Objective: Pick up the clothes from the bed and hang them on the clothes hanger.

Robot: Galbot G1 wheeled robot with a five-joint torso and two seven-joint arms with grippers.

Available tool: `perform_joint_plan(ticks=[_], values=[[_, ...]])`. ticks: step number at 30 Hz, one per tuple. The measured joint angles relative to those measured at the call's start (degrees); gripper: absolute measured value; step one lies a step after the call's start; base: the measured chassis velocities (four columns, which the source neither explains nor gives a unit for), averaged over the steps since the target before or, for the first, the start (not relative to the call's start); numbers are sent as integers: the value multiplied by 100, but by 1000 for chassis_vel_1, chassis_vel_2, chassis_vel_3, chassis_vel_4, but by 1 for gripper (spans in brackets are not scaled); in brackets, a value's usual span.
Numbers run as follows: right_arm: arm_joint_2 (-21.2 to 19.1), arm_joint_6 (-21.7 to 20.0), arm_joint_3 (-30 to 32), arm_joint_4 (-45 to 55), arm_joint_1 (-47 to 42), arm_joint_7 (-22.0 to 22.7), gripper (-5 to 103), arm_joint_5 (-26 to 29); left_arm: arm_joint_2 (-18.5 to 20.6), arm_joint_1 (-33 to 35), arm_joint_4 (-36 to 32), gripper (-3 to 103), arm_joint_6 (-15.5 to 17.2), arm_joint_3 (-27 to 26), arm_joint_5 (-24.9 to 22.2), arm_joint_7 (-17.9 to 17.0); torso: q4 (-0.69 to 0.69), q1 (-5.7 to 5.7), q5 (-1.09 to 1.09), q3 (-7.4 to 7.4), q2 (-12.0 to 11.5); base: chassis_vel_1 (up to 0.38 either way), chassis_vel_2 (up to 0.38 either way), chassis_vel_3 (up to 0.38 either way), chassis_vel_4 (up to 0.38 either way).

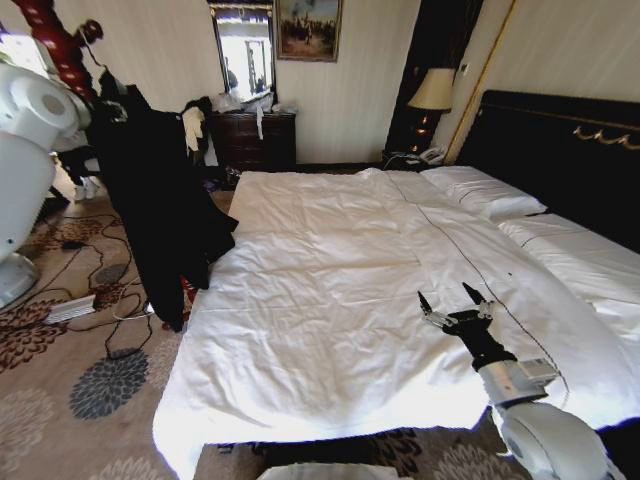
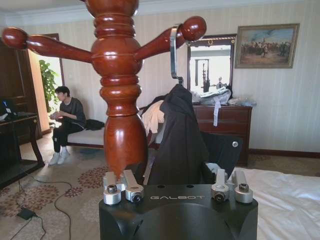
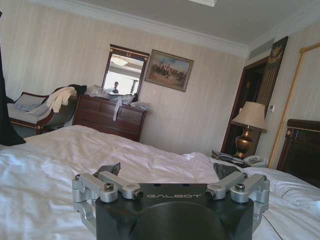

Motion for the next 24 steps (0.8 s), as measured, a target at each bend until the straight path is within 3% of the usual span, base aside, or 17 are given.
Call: perform_joint_plan(ticks=[5, 10, 14, 17, 24], values=[[0, 0, 0, 0, -1, 0, 100, 0, 251, 467, -459, 88, -1, -439, 40, -68, -1, 1, -1, 1, 0, 0, 0, 0, 0], [0, 0, 0, 0, 0, 0, 100, 0, 589, 970, -952, 99, 0, -943, 47, -78, 0, 0, -1, 0, 0, 0, 0, 0, 0], [0, 0, 0, 0, 0, 0, 100, 0, 836, 1253, -1228, 100, -23, -1152, 10, -38, 0, 0, -1, 0, 0, 0, 0, 0, 0], [0, 0, 0, 0, 0, 0, 100, 0, 1116, 1610, -1546, 100, -219, -1379, -32, 119, 0, 0, -1, 0, 0, 0, 0, 0, 0], [0, 0, 0, 0, 0, 0, 100, 0, 1372, 1898, -1951, 100, -595, -1514, -133, 289, -1, 0, 0, 0, 0, 0, 0, 0, 0]])
